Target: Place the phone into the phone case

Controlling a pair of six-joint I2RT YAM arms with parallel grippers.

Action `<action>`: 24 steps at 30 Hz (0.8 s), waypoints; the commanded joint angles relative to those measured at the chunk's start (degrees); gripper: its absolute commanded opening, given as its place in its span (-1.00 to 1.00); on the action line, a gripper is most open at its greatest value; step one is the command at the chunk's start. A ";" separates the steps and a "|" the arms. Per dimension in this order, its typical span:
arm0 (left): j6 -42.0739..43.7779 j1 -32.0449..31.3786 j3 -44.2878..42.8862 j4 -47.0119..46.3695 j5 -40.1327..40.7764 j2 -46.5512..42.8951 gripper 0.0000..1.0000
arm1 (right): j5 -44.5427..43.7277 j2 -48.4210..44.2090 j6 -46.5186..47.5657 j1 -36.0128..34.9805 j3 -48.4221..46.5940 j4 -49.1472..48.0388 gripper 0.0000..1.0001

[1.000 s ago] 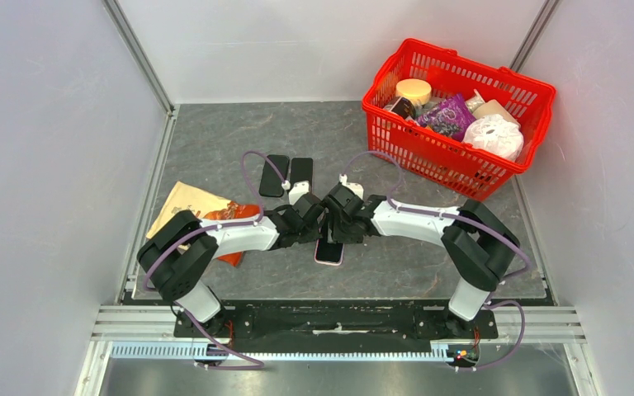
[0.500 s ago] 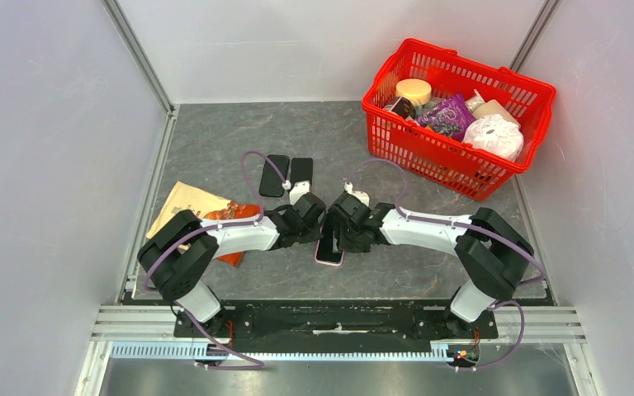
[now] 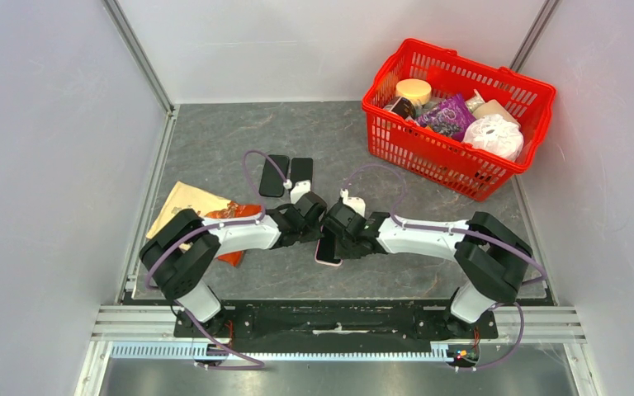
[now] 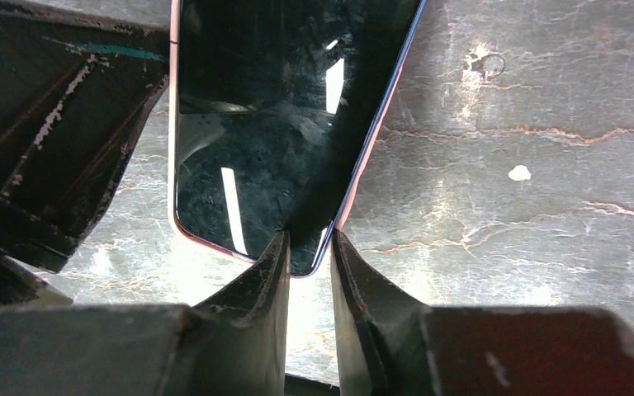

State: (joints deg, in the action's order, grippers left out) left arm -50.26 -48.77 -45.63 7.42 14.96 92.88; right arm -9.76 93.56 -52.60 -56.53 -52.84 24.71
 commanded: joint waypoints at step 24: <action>11.75 0.56 -27.22 3.49 -16.87 22.17 -0.73 | -6.09 -22.98 6.33 17.25 1.91 10.62 0.43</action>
State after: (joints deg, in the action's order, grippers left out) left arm -44.62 -45.56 -68.90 11.79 8.69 110.93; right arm -14.04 72.88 -50.33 -44.58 -51.18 33.23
